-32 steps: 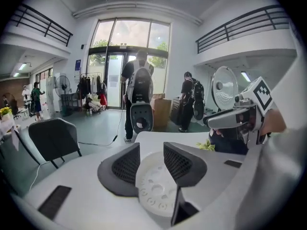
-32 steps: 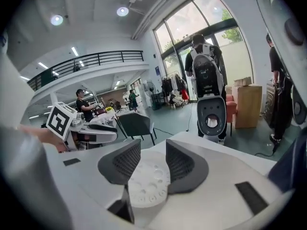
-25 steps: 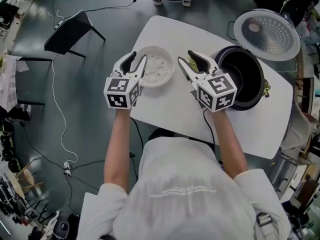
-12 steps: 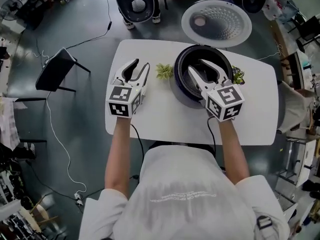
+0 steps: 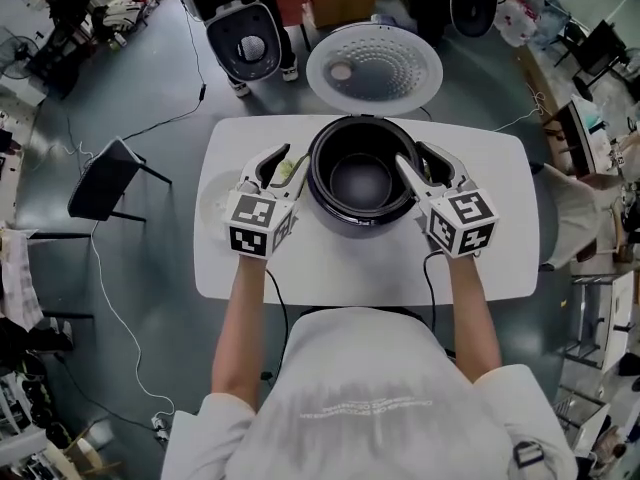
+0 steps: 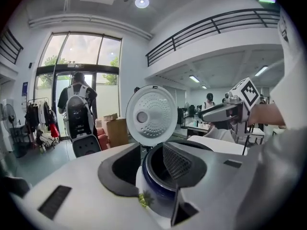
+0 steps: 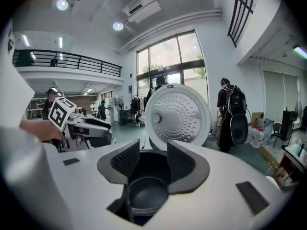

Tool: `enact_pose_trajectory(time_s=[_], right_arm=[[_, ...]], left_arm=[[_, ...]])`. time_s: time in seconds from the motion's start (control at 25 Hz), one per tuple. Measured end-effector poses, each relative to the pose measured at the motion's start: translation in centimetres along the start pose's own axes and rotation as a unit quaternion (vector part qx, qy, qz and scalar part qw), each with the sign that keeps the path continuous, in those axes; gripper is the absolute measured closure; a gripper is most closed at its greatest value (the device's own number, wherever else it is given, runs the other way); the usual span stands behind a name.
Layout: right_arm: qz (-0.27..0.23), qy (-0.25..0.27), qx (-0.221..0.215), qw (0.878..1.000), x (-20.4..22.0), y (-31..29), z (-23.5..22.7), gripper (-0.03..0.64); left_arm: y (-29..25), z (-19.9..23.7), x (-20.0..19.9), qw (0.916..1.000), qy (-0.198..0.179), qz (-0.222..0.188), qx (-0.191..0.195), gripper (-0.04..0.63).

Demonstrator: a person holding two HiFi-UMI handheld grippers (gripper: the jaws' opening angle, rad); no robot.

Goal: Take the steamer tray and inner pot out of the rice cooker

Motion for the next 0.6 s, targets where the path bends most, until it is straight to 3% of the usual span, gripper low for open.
enact_pose_trajectory(time_s=[0.28, 0.6], right_arm=[[0.004, -0.008, 0.021, 1.000, 0.9, 2.7, -3.6, 0.420], [0.042, -0.017, -0.005, 0.999, 3.2, 1.8, -4.9, 0.410]], left_arm=[[-1.6, -2.7, -1.1, 0.9998, -0.017, -0.002, 0.003, 0.437], [-3.6, -3.6, 0.1, 0.9991, -0.023, 0.034, -0.007, 0.436]])
Point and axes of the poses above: the fingertips, and each gripper's own axes: y backward along the fingers, z to its left, x out of its underside, the point moved 8 cm from there along y, backward along the fingers, and after that the axes turned 11 degrees about y, right-handed, at the moved point
